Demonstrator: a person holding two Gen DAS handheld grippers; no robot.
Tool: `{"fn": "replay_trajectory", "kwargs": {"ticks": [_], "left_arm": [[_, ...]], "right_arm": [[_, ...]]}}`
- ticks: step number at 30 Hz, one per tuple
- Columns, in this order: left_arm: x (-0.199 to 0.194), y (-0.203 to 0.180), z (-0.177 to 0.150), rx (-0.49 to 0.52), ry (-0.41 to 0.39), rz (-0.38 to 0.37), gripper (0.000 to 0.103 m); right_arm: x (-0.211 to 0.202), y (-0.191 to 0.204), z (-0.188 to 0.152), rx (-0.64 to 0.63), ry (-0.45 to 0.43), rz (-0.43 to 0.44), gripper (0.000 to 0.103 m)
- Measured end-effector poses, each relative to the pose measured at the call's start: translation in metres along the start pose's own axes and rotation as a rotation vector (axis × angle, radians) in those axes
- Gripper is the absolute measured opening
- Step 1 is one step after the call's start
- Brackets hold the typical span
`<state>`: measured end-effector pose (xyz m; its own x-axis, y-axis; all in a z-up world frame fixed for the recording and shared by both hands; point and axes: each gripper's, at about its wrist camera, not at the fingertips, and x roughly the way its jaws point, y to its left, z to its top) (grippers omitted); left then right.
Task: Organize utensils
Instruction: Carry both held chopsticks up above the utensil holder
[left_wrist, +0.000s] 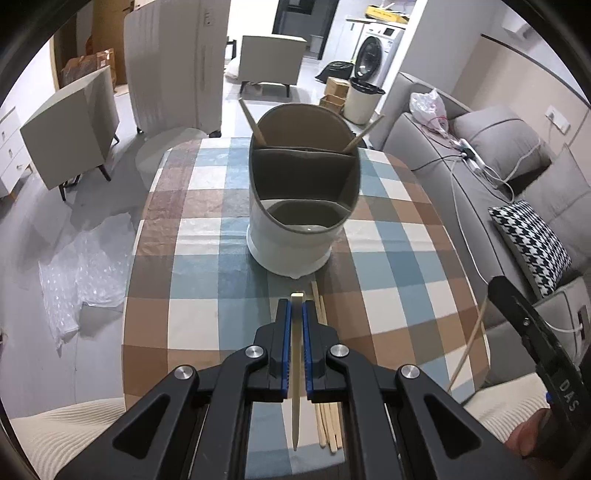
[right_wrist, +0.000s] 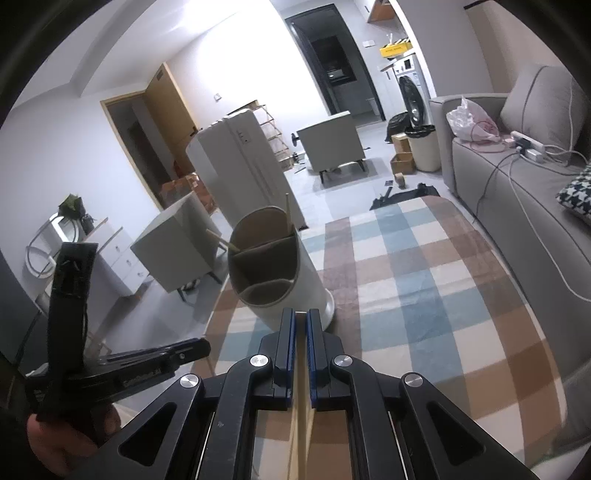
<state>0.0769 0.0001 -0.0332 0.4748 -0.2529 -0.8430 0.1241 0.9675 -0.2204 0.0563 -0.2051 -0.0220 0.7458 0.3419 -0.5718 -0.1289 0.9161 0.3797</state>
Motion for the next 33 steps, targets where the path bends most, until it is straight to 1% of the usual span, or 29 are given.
{"fn": "replay_trajectory", "kwargs": {"ticks": [4,5,10,13,16,21,23,25,27,32,33], "left_arm": [[-0.009,-0.003,-0.004,0.025,0.016,-0.037,0.001],[-0.012,-0.004,-0.004,0.032,0.016,-0.031,0.001],[-0.03,-0.004,0.002,0.034,0.004,-0.05,0.001],[-0.045,-0.003,0.014,0.023,-0.02,-0.071,0.001],[-0.064,-0.004,0.031,0.022,-0.063,-0.082,0.001],[-0.091,-0.006,0.068,0.017,-0.134,-0.118,0.001],[-0.1,-0.008,0.087,0.013,-0.156,-0.136,0.001],[-0.106,-0.009,0.107,0.013,-0.185,-0.133,0.001],[-0.107,-0.01,0.12,0.008,-0.201,-0.144,0.001],[-0.102,-0.006,0.16,0.01,-0.254,-0.142,0.001],[-0.1,-0.003,0.164,0.007,-0.262,-0.142,0.001]], "right_arm": [[-0.005,0.003,-0.003,0.008,0.008,-0.01,0.005],[-0.005,0.003,-0.002,0.012,0.007,-0.009,0.005],[-0.018,0.001,0.006,0.04,-0.046,-0.014,0.005],[-0.025,0.006,0.015,0.045,-0.074,-0.01,0.005],[-0.03,0.012,0.028,0.028,-0.103,-0.001,0.005],[-0.035,0.019,0.063,0.038,-0.165,0.039,0.005],[-0.034,0.024,0.082,0.03,-0.195,0.049,0.005],[-0.032,0.029,0.099,0.019,-0.218,0.059,0.005],[-0.026,0.036,0.122,-0.003,-0.248,0.069,0.005],[-0.009,0.049,0.165,-0.037,-0.305,0.085,0.005],[-0.005,0.05,0.172,-0.034,-0.319,0.09,0.005]]}}
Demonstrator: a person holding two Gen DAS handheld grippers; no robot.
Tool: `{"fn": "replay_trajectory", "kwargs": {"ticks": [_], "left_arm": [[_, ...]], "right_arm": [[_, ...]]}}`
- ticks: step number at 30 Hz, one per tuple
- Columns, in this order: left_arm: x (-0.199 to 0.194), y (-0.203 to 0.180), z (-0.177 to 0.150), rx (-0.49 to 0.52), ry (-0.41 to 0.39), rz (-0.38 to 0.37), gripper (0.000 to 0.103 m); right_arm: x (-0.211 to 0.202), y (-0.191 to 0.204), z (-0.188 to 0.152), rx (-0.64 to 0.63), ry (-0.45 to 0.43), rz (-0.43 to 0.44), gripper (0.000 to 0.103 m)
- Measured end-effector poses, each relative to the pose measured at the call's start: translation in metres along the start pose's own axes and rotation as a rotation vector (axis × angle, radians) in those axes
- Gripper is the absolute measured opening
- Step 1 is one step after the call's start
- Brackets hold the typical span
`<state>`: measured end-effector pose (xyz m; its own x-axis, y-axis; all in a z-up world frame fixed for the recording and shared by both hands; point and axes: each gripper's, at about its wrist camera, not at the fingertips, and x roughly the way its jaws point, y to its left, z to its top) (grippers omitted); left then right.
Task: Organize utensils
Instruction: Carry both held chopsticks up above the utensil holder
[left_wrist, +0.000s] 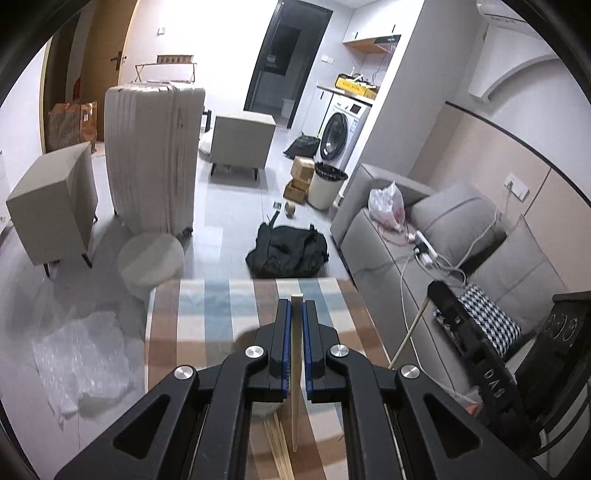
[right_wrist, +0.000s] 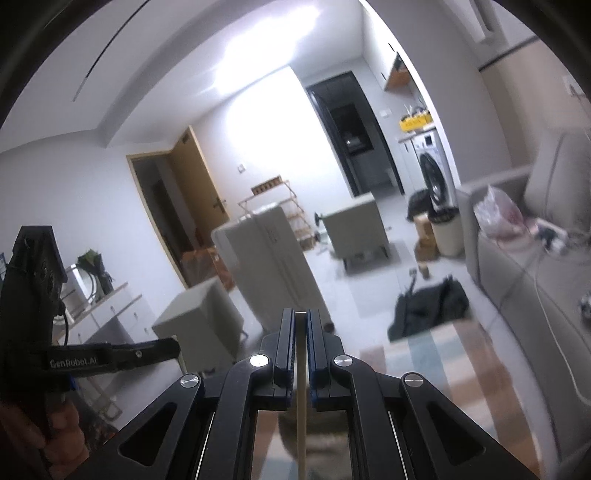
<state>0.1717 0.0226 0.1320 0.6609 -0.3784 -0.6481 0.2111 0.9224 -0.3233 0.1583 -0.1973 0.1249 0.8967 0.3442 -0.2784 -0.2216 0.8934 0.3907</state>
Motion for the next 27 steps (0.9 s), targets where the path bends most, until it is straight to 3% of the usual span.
{"fn": "replay_trajectory", "kwargs": {"ticks": [7,11,15,20,24,27], "left_arm": [[0.031,0.031,0.023,-0.053,-0.067,0.021,0.001],[0.045,0.045,0.027,-0.1,-0.112,0.008,0.001],[0.055,0.044,0.024,-0.072,-0.165,0.026,0.001],[0.075,0.051,0.018,-0.071,-0.151,0.023,0.001],[0.085,0.061,0.012,-0.1,-0.133,-0.066,0.001],[0.09,0.067,0.005,-0.106,-0.126,-0.05,0.001]], "right_arm": [[0.053,0.0,0.013,0.013,-0.058,0.018,0.005],[0.087,-0.002,0.005,-0.006,-0.049,-0.007,0.005],[0.102,-0.003,-0.003,-0.001,-0.084,-0.053,0.005],[0.121,-0.004,-0.022,-0.017,-0.094,-0.093,0.005],[0.132,-0.008,-0.031,-0.03,-0.076,-0.103,0.005],[0.132,-0.007,-0.037,-0.051,-0.067,-0.103,0.005]]}}
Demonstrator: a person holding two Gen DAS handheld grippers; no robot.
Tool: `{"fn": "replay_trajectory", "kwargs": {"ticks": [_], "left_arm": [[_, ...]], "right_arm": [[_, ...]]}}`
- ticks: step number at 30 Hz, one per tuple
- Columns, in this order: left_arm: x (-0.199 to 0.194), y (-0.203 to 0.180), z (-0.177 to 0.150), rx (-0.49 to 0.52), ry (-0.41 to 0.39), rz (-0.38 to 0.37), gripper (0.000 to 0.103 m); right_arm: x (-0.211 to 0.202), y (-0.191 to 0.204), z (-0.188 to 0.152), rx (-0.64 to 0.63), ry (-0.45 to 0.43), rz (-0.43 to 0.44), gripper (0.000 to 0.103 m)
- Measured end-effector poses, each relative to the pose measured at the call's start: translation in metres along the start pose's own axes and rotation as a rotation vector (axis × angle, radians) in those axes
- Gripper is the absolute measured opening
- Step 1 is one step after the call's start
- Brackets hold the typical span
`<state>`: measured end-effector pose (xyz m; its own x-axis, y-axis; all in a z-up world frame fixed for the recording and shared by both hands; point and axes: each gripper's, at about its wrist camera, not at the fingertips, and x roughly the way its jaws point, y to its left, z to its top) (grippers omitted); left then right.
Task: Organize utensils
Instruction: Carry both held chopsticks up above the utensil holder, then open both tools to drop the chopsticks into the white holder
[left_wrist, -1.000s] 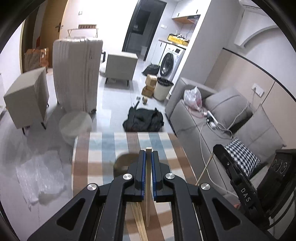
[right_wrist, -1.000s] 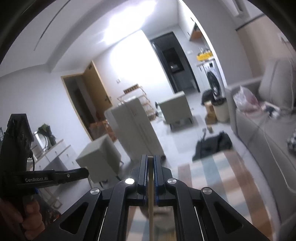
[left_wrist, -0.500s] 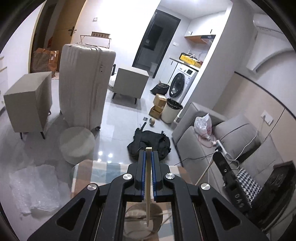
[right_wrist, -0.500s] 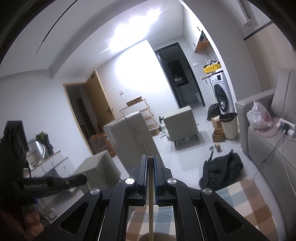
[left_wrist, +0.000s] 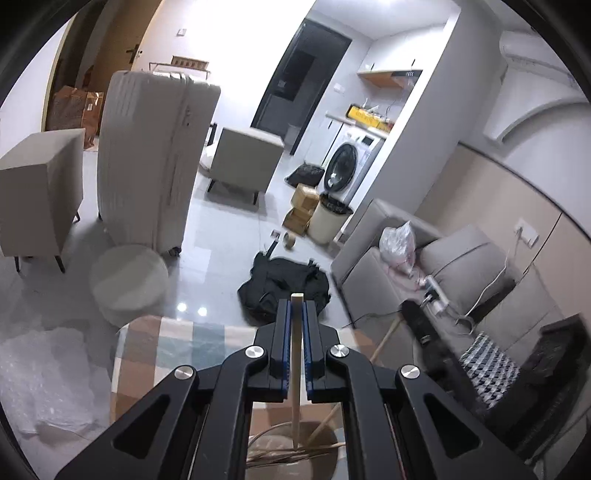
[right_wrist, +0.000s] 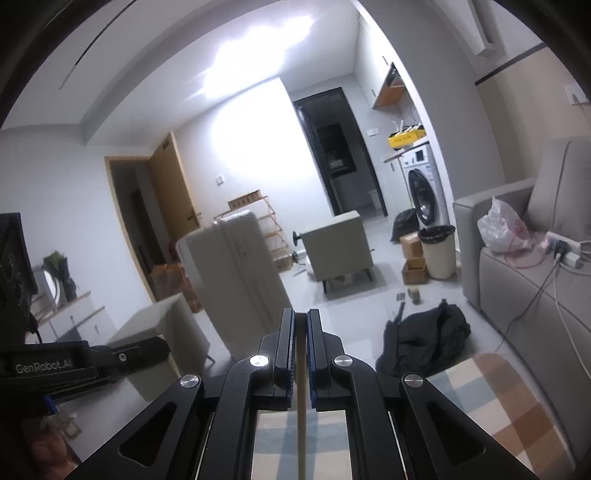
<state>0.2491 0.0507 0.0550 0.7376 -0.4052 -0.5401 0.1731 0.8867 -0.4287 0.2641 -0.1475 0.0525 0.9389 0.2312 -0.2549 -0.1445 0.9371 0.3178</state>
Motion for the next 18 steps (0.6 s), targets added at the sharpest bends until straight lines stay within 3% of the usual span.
{"fn": "replay_trajectory", "kwargs": {"ticks": [10,14,18], "left_arm": [[-0.001,-0.009,-0.006,0.047,-0.019,0.023,0.001],[-0.001,-0.01,-0.01,0.057,0.006,0.018,0.001],[0.003,-0.008,-0.011,0.039,0.082,0.006,0.001]], "right_arm": [[-0.007,0.006,-0.014,-0.055,0.031,0.013,0.005],[-0.011,0.004,-0.019,-0.056,0.068,0.024,0.005],[-0.016,-0.003,-0.023,-0.049,0.12,0.039,0.006]]}}
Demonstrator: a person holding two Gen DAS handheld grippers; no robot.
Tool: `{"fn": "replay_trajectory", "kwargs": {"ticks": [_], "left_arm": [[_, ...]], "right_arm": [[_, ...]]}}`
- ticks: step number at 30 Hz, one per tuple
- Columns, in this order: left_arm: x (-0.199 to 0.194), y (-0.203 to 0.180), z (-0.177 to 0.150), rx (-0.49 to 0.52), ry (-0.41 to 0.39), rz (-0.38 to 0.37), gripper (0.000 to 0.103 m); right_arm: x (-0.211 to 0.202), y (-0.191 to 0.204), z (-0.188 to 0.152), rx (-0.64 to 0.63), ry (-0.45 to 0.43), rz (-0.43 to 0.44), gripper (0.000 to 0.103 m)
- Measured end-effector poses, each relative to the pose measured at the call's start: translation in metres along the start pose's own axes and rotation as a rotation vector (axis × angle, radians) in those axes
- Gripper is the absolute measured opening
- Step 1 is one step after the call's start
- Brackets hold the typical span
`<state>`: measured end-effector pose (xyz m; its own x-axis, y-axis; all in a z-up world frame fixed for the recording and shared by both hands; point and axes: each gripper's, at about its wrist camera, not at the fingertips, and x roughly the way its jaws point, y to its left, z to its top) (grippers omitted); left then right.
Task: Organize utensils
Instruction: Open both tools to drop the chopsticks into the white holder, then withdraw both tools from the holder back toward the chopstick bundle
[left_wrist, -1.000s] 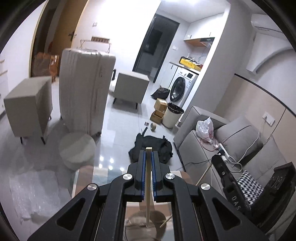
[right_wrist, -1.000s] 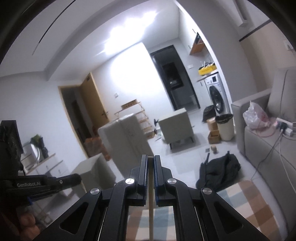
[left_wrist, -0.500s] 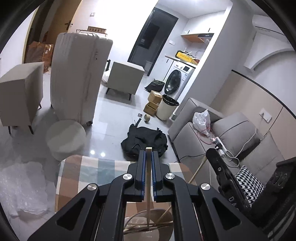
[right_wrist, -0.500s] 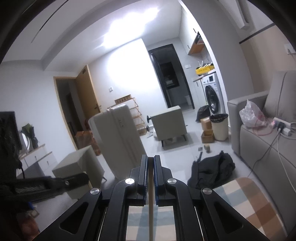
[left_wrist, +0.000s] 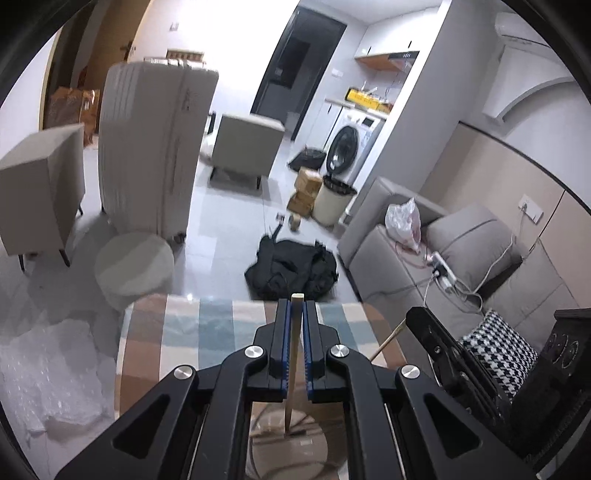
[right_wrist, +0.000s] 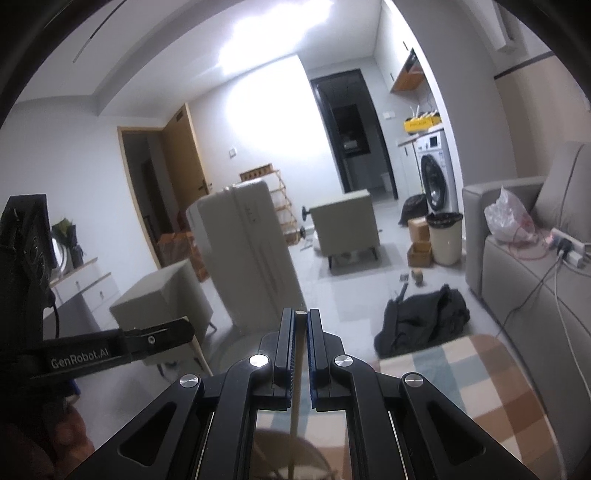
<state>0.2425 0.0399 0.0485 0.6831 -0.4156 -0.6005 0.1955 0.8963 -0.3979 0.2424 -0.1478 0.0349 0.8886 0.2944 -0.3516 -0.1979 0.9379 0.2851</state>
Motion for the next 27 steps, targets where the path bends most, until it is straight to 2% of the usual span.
{"fn": "replay_trajectory", "kwargs": {"ticks": [4,5,9,11,13,14,16,19,23,27], "left_arm": [[0.007,-0.002,-0.008,-0.006,0.109,-0.018,0.002],[0.01,-0.005,-0.011,0.002,0.158,-0.021,0.002],[0.01,-0.012,-0.026,0.011,0.235,0.035,0.011],[-0.002,-0.014,-0.03,-0.008,0.217,0.042,0.019],[-0.016,-0.016,-0.034,-0.024,0.202,0.066,0.048],[-0.022,-0.017,-0.036,-0.028,0.19,0.071,0.05],[-0.034,-0.022,-0.041,-0.021,0.163,0.085,0.052],[-0.049,-0.032,-0.046,0.006,0.133,0.146,0.06],[-0.069,-0.048,-0.057,0.05,0.096,0.177,0.064],[-0.084,-0.06,-0.069,0.085,0.052,0.214,0.074]], "right_arm": [[-0.009,-0.005,-0.003,0.02,0.056,0.02,0.009],[-0.012,-0.007,-0.004,0.023,0.077,0.025,0.009],[-0.026,-0.014,-0.012,0.045,0.148,0.032,0.009],[-0.039,-0.019,-0.016,0.065,0.16,0.034,0.009],[-0.054,-0.023,-0.018,0.085,0.155,0.024,0.016],[-0.064,-0.025,-0.02,0.095,0.151,0.024,0.019],[-0.079,-0.027,-0.022,0.105,0.149,0.014,0.034],[-0.102,-0.026,-0.026,0.103,0.145,0.009,0.037],[-0.127,-0.024,-0.027,0.105,0.135,0.018,0.048],[-0.147,-0.022,-0.027,0.097,0.116,0.026,0.057]]}}
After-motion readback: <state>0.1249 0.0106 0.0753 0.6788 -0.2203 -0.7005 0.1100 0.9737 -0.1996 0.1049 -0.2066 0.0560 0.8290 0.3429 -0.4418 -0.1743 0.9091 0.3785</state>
